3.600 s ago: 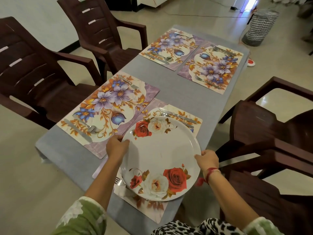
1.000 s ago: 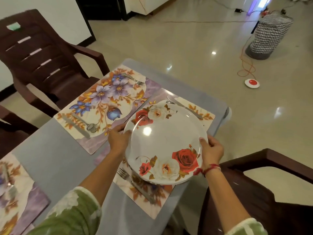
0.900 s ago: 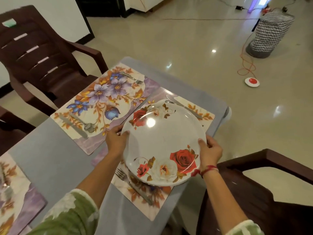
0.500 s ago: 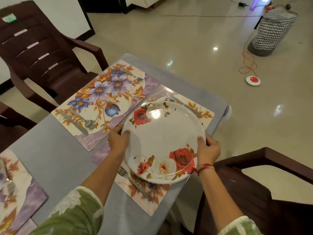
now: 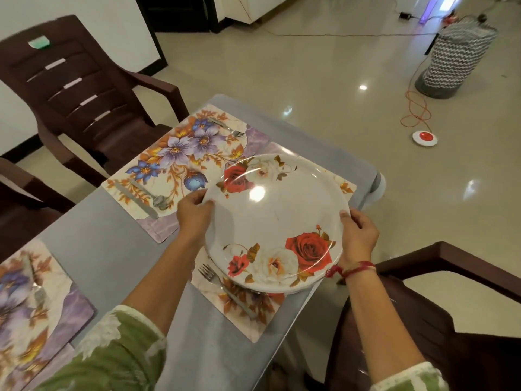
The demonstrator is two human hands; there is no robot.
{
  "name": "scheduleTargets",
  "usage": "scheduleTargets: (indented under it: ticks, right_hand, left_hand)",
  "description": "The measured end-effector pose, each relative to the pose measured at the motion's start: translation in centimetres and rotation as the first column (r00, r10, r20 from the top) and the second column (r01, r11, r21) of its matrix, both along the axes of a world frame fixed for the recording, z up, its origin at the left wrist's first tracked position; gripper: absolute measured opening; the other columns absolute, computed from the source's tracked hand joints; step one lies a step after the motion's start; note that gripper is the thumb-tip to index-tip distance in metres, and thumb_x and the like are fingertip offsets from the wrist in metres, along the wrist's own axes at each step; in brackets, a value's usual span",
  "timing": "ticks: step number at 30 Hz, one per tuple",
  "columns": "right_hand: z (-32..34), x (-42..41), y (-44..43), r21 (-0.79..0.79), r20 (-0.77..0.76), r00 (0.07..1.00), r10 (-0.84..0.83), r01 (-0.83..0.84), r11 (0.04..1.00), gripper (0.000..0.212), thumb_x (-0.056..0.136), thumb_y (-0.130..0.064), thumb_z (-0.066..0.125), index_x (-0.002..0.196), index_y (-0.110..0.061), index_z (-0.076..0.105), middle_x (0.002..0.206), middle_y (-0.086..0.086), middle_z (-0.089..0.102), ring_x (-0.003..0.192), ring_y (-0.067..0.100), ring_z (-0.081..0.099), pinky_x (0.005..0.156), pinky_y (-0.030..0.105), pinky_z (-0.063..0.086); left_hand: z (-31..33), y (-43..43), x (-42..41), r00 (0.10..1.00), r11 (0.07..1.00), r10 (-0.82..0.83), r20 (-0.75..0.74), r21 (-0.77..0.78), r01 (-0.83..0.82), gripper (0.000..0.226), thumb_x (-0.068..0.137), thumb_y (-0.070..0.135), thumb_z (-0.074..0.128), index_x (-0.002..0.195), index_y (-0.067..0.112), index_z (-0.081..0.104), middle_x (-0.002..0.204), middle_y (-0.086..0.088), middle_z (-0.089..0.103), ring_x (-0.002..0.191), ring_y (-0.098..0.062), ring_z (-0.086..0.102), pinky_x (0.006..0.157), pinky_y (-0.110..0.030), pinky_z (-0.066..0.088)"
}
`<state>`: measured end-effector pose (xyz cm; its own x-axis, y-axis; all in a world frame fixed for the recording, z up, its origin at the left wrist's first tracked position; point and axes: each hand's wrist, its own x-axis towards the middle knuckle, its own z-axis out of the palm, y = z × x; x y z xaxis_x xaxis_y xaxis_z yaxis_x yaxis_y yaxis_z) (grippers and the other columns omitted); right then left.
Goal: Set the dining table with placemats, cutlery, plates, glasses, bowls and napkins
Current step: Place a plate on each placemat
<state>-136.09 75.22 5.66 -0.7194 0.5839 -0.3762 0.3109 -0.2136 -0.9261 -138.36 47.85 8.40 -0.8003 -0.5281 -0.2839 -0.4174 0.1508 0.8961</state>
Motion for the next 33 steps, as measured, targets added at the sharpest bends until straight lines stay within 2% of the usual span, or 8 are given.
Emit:
scheduleTargets:
  ticks: [4,8,11,16,22,25,29,33]
  right_hand:
    - [3.0,1.2,-1.3,-0.129,-0.05,0.988,0.147,-0.153,0.98,0.014,0.093,-0.016,0.058,0.102,-0.024,0.05,0.107,0.006,0.06,0.09,0.022,0.063,0.075,0.038,0.056]
    - [4.5,3.2,-4.9,-0.096,-0.059,0.952,0.301,-0.305,0.947,0.026,0.093,-0.012,0.054,0.113,-0.024,0.042,0.109,0.006,0.056,0.091,0.024,0.061,0.074,0.04,0.056]
    - [6.0,5.3,-8.8,-0.103,-0.077,0.916,0.394,-0.4,0.91,0.029,0.094,-0.01,0.051,0.118,-0.023,0.04,0.102,0.004,0.057,0.086,0.022,0.061,0.066,0.034,0.054]
    - [7.8,9.6,-15.8,-0.019,-0.08,0.842,0.533,-0.536,0.844,0.024,0.093,-0.009,0.05,0.114,-0.02,0.043,0.111,0.009,0.055,0.093,0.023,0.058,0.086,0.042,0.052]
    - [9.9,17.3,-25.8,0.022,-0.114,0.705,0.7,-0.702,0.712,0.023,0.095,-0.012,0.048,0.116,-0.021,0.041,0.11,0.007,0.055,0.095,0.025,0.059,0.085,0.042,0.052]
    - [10.3,22.8,-31.1,0.006,-0.133,0.655,0.744,-0.75,0.661,0.022,0.096,-0.011,0.046,0.116,-0.019,0.042,0.11,0.008,0.056,0.09,0.022,0.06,0.079,0.04,0.053]
    - [10.0,30.1,-38.0,0.011,-0.129,0.58,0.804,-0.81,0.586,0.024,0.096,-0.01,0.046,0.119,-0.015,0.042,0.102,0.006,0.054,0.082,0.017,0.058,0.061,0.029,0.048]
    - [9.6,34.9,-42.2,0.046,-0.102,0.536,0.838,-0.839,0.542,0.028,0.093,-0.014,0.05,0.12,-0.019,0.046,0.113,0.008,0.057,0.097,0.027,0.06,0.08,0.045,0.055]
  left_hand:
    - [3.0,-2.6,1.3,0.999,0.999,-0.035,0.025,-0.003,0.035,0.023,0.093,0.009,0.058,0.113,0.017,0.064,0.11,-0.003,0.063,0.102,-0.025,0.058,0.089,-0.04,0.05]
    - [5.8,-6.1,4.6,0.999,1.0,-0.007,0.034,-0.011,0.007,0.032,0.092,0.01,0.059,0.123,0.016,0.059,0.116,-0.005,0.063,0.104,-0.026,0.06,0.092,-0.047,0.052]
    - [7.9,-9.2,9.0,0.997,0.996,0.08,-0.02,-0.035,-0.081,0.027,0.092,0.01,0.059,0.119,0.017,0.059,0.114,-0.005,0.063,0.101,-0.026,0.061,0.088,-0.046,0.053]
    - [10.7,-15.4,18.2,0.974,0.981,0.176,-0.144,-0.056,-0.185,0.028,0.089,0.005,0.058,0.116,0.013,0.061,0.103,-0.002,0.064,0.091,-0.017,0.061,0.075,-0.03,0.053]
    - [13.2,-23.8,30.8,0.914,0.937,0.325,-0.242,-0.047,-0.345,0.033,0.089,0.0,0.055,0.12,0.009,0.061,0.101,-0.003,0.063,0.085,-0.013,0.059,0.067,-0.022,0.049]
    - [14.2,-28.1,37.9,0.882,0.908,0.406,-0.239,-0.005,-0.419,0.029,0.09,0.001,0.055,0.116,0.012,0.061,0.093,0.002,0.062,0.081,-0.01,0.058,0.067,-0.022,0.05]
    - [14.4,-33.9,47.3,0.828,0.85,0.513,-0.227,0.0,-0.527,0.025,0.089,0.003,0.058,0.111,0.012,0.065,0.095,-0.003,0.065,0.092,-0.022,0.063,0.078,-0.034,0.055]
    - [14.0,-36.6,53.7,0.78,0.795,0.597,-0.187,0.003,-0.607,0.021,0.089,0.006,0.058,0.104,0.018,0.065,0.099,-0.005,0.065,0.095,-0.024,0.062,0.085,-0.042,0.055]
